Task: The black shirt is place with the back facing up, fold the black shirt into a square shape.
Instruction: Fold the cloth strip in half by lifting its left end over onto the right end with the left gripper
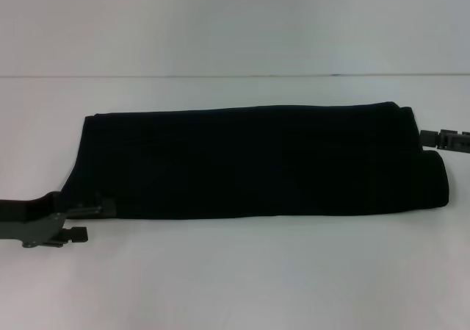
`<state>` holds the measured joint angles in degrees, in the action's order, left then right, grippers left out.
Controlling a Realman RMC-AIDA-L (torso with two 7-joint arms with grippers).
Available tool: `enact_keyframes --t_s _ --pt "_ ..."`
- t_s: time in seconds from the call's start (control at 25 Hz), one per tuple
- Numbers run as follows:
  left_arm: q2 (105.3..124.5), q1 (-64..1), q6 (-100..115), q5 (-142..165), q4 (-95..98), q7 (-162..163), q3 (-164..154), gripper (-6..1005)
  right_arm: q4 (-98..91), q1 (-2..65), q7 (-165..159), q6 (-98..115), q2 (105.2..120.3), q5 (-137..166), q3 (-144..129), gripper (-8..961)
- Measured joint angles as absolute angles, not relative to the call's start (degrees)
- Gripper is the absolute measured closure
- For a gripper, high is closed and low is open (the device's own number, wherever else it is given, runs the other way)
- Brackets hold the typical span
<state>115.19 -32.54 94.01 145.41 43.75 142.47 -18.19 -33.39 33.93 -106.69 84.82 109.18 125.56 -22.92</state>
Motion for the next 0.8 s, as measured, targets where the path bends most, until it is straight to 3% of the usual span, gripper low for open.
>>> enact_keyframes --t_s 0.8 --pt "114.63 -33.7 84.7 146.9 39.0 164.1 -17.5 76 -34.1 36.4 -98.5 89.6 109.41 125.2 -27.8 105"
